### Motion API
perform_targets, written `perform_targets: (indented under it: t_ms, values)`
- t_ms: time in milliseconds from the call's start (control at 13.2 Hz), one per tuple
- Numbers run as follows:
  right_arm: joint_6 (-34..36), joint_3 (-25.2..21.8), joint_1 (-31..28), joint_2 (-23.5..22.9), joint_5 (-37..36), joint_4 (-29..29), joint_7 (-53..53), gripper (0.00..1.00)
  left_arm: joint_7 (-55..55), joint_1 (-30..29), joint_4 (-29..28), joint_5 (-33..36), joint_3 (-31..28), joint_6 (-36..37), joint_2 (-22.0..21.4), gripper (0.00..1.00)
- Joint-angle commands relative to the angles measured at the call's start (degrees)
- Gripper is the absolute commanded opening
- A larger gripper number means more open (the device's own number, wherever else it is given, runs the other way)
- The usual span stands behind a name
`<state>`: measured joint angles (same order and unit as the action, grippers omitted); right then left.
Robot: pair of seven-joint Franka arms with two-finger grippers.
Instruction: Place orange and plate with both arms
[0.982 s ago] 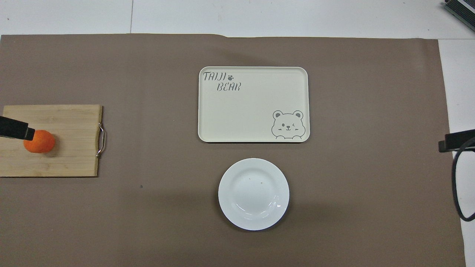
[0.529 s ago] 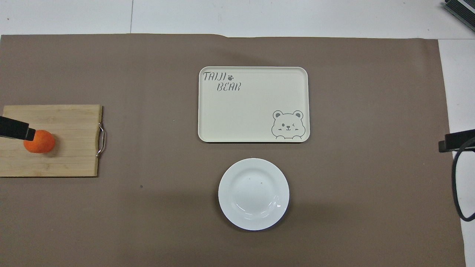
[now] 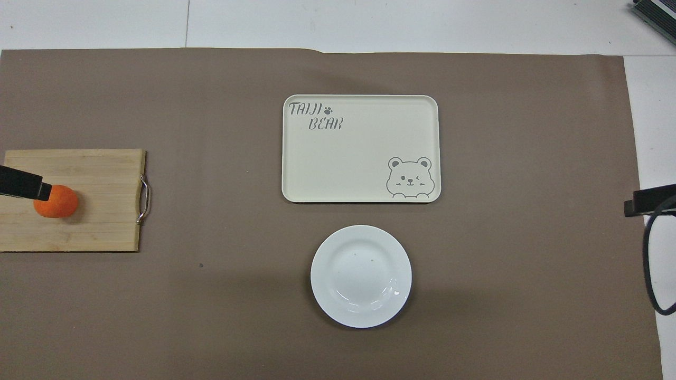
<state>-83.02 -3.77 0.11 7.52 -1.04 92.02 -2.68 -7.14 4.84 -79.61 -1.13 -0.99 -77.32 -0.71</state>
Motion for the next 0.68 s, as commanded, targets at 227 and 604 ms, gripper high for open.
perform_targets:
  t_ms: [227, 604]
  values:
    - [0.14, 0.26, -0.46, -0.67, 0.51, -0.97, 0.40, 1.00, 0.46, 0.08, -0.81, -0.18, 0.02, 0.59, -0.96, 1.00]
    - [0.14, 0.26, -0.46, -0.67, 0.51, -0.97, 0.40, 1.00, 0.46, 0.26, -0.81, -0.18, 0.02, -0.03, -0.96, 1.00]
